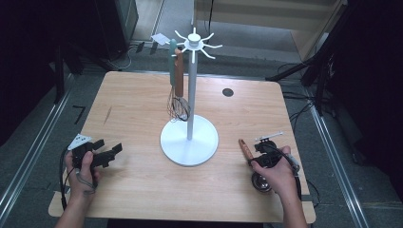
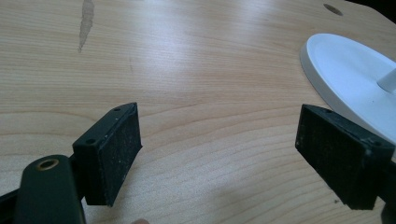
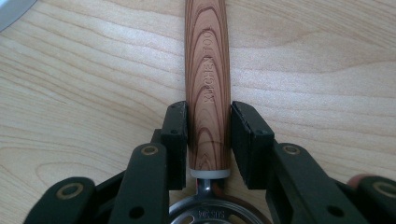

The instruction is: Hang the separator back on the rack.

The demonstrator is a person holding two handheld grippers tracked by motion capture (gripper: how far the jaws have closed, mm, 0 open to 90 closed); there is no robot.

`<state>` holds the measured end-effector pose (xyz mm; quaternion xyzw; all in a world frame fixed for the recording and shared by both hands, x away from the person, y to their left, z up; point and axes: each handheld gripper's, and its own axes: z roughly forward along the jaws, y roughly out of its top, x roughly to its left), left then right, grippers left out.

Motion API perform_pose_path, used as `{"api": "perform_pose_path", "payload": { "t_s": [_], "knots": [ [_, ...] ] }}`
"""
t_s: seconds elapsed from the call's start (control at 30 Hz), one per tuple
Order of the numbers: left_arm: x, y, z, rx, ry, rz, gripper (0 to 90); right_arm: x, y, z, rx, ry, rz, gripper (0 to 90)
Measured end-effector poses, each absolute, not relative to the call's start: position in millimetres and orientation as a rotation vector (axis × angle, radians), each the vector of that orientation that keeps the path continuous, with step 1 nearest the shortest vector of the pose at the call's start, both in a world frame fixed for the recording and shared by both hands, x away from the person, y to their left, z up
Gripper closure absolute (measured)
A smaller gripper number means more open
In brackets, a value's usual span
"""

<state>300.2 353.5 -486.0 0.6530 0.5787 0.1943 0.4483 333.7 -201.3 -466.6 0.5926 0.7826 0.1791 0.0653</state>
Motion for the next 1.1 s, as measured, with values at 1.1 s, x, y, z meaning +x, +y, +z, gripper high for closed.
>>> {"api": "perform_pose_path", "payload": {
  "t_s": [1.1],
  "knots": [
    [301,353,-486,1.619,1.433,0.473,15.0,347,-185,-467,1.798,2.387,0.320,70.7]
  ]
}}
